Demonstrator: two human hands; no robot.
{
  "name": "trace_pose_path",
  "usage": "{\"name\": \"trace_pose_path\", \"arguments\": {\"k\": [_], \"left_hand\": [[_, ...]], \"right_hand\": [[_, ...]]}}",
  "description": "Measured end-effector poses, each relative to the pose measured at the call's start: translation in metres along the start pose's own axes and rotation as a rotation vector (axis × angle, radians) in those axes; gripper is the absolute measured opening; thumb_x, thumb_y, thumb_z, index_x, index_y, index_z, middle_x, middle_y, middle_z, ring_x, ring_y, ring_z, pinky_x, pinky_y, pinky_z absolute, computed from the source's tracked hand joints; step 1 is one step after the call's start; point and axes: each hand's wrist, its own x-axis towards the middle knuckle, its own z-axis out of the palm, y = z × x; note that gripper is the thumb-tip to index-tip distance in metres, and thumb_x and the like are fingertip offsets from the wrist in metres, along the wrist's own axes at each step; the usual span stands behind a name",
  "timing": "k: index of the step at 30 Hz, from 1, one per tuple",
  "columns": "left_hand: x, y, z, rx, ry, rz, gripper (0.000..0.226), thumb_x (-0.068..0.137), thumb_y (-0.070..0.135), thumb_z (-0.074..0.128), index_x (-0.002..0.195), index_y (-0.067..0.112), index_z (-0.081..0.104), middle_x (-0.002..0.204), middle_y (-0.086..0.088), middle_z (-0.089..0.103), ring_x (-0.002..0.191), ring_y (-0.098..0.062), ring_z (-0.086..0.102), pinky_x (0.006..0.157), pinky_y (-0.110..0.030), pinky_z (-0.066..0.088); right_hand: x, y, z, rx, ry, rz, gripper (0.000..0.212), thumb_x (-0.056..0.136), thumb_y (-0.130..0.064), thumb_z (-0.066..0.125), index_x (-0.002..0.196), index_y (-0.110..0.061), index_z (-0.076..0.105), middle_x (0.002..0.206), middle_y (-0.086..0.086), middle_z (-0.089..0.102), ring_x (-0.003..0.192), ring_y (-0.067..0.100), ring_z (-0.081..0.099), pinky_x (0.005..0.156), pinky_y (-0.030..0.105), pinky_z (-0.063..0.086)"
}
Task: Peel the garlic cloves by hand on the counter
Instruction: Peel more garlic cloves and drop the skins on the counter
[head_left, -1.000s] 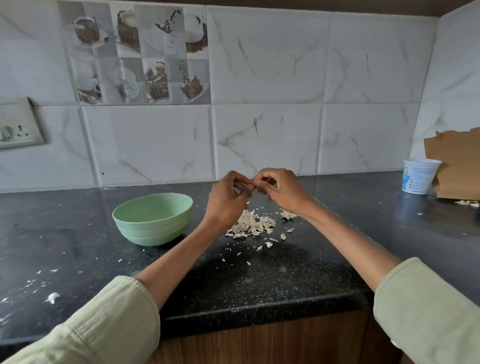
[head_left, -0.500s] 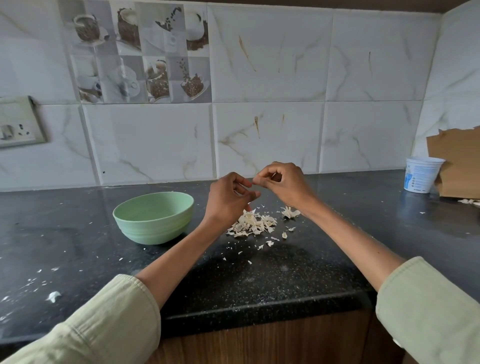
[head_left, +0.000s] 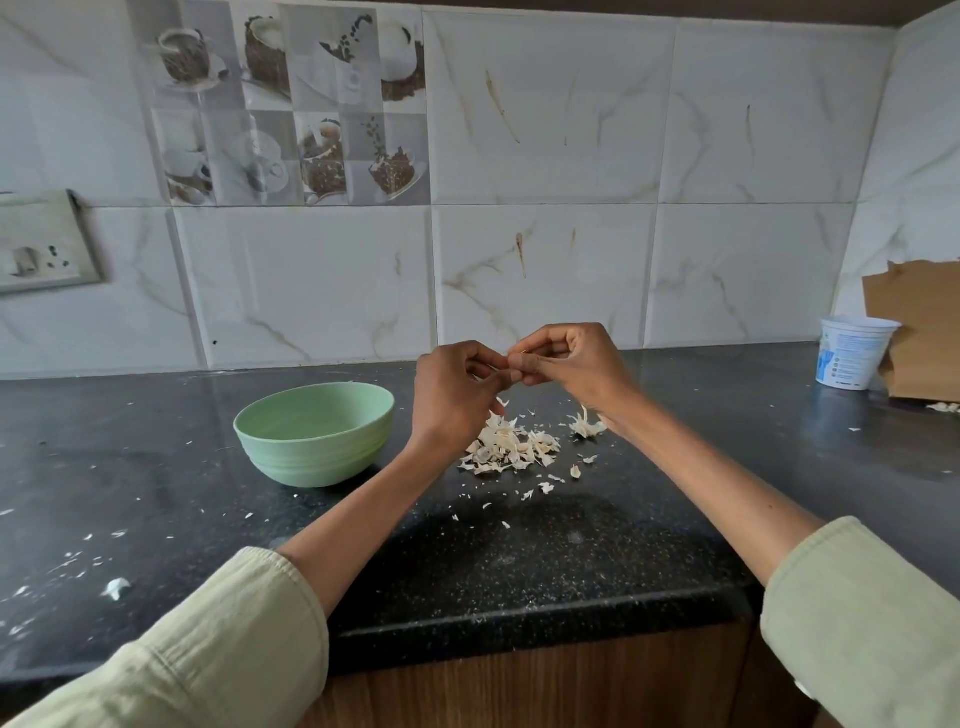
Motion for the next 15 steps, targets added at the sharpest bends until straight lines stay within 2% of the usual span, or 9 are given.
{"name": "trace_pose_path", "arguments": {"k": [5, 9, 15], "left_hand": [[-0.0022, 0.0040, 0.0009, -0.012, 0.001, -0.001, 0.008, 0.089, 0.016, 0.086, 0.089, 0.014, 0.078, 0.069, -0.004, 0.075, 0.056, -0.020, 0.073, 0.055, -0.037, 0.062], [-0.0043, 0.0071, 0.0015, -0.075, -0.008, -0.027, 0.009, 0.089, 0.011, 0.085, 0.092, 0.006, 0.078, 0.072, -0.011, 0.076, 0.058, -0.021, 0.075, 0.052, -0.023, 0.055], [-0.0062, 0.0088, 0.0037, -0.081, -0.019, -0.013, 0.008, 0.091, 0.009, 0.082, 0.093, 0.005, 0.076, 0.073, -0.011, 0.076, 0.060, -0.022, 0.077, 0.056, -0.027, 0.060]], "right_hand": [[-0.0013, -0.0023, -0.0019, 0.046, 0.012, 0.046, 0.025, 0.084, -0.012, 0.086, 0.100, 0.005, 0.078, 0.090, 0.018, 0.080, 0.080, 0.026, 0.077, 0.074, 0.026, 0.064], [0.0002, -0.0017, -0.0018, -0.008, 0.000, 0.031, 0.022, 0.088, -0.014, 0.083, 0.100, 0.003, 0.078, 0.086, 0.016, 0.080, 0.077, 0.024, 0.076, 0.075, 0.028, 0.064], [0.0001, -0.0017, -0.0011, 0.023, 0.011, 0.058, 0.021, 0.090, -0.011, 0.081, 0.101, 0.006, 0.077, 0.083, 0.014, 0.079, 0.073, 0.019, 0.075, 0.072, 0.024, 0.063]]}}
